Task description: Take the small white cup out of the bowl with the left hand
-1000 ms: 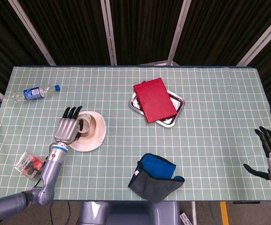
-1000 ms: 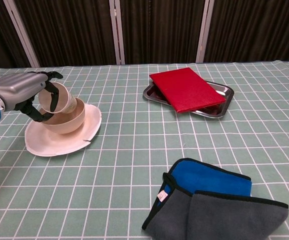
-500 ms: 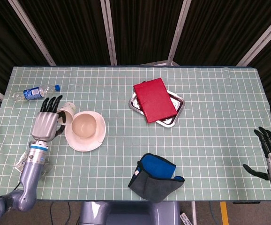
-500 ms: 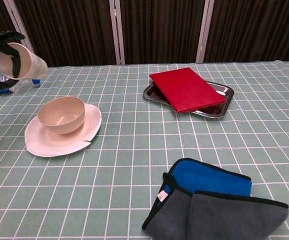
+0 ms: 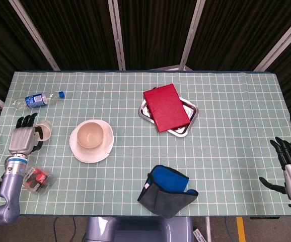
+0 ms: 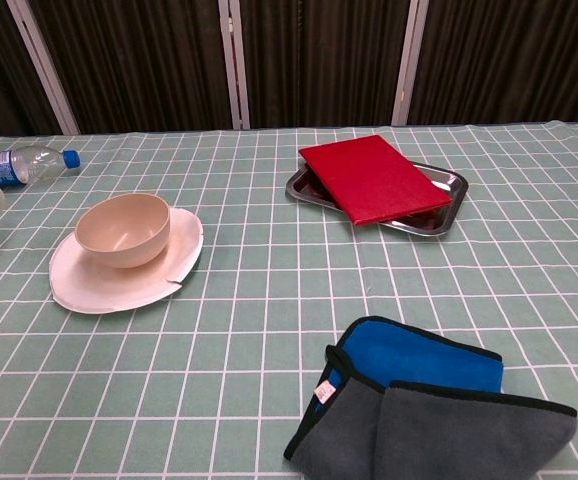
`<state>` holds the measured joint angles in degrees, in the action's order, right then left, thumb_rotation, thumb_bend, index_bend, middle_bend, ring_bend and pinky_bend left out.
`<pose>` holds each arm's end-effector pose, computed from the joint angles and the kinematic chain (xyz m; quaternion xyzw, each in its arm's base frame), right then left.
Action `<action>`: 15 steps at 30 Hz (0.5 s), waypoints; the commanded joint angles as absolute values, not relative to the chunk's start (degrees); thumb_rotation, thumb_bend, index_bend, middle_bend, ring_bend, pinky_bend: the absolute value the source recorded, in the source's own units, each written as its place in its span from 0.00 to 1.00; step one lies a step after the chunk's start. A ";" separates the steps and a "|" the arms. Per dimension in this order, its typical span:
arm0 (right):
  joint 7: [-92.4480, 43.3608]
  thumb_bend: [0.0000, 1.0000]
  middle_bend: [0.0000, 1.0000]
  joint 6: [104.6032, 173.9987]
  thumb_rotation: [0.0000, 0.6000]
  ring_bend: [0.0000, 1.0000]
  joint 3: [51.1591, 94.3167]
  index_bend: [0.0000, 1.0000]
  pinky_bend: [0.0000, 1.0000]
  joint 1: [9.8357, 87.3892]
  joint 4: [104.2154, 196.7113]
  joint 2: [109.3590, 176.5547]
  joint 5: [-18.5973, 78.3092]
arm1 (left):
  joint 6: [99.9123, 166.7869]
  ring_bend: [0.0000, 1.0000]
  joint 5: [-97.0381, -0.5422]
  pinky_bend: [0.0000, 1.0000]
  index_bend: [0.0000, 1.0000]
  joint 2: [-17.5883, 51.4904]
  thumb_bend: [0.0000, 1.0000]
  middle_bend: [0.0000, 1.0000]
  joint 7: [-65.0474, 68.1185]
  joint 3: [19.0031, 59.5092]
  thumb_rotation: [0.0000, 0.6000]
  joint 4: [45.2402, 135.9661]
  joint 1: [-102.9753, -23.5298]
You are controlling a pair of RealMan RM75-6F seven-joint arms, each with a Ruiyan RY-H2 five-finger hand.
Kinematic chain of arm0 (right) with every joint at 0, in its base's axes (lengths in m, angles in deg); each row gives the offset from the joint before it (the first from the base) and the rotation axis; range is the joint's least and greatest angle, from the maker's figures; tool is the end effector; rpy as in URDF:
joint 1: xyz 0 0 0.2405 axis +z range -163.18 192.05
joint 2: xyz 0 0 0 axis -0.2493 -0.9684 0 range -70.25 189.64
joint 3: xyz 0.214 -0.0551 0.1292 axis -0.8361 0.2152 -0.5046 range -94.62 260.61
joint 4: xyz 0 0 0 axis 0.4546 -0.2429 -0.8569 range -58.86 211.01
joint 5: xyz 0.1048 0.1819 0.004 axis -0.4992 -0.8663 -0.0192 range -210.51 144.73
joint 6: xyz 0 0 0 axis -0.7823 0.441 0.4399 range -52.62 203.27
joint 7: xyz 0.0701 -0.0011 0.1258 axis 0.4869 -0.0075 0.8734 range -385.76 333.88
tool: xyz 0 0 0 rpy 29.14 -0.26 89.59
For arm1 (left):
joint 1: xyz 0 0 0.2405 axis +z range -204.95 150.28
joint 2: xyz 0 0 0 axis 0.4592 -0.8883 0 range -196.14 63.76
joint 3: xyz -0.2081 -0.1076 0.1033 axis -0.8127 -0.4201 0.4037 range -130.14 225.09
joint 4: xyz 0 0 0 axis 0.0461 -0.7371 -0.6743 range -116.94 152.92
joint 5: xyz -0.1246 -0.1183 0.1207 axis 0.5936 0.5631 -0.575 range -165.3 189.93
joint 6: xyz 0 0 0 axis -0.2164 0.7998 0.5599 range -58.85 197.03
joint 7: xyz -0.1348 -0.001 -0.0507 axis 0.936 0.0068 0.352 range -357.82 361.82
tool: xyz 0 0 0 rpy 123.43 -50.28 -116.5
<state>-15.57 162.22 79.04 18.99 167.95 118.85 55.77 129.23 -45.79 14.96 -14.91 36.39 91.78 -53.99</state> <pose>-0.3093 -0.1836 0.1918 0.5808 -0.3886 0.4374 0.5660 -0.3144 0.3284 0.0774 -0.6143 -0.4217 -0.2687 0.6104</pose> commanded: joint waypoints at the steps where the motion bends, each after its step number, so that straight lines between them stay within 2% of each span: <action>1: -15.37 0.03 0.00 162.14 1.00 0.00 78.99 0.04 0.00 19.04 167.87 118.82 55.72 | 126.14 0.00 -44.10 0.00 0.63 17.22 0.57 0.00 -12.78 36.56 1.00 87.17 -54.68; 8: -15.14 0.03 0.00 162.31 1.00 0.00 79.01 0.04 0.00 18.98 167.84 118.75 55.89 | 124.11 0.00 -43.38 0.00 0.62 18.90 0.57 0.00 -12.34 36.79 1.00 84.12 -55.25; 12: -15.17 0.03 0.00 162.32 1.00 0.00 79.00 0.04 0.00 18.96 167.85 118.76 55.85 | 123.86 0.00 -43.29 0.00 0.55 19.21 0.56 0.00 -12.52 36.96 1.00 83.81 -55.30; 15: -15.25 0.03 0.00 162.32 1.00 0.00 79.02 0.04 0.00 18.98 167.87 118.79 55.93 | 124.38 0.00 -43.45 0.00 0.47 18.94 0.49 0.00 -12.23 36.69 1.00 84.11 -55.21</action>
<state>-15.26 162.33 79.02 18.97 167.87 118.79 55.93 124.31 -43.41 19.01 -12.30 36.76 84.04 -55.24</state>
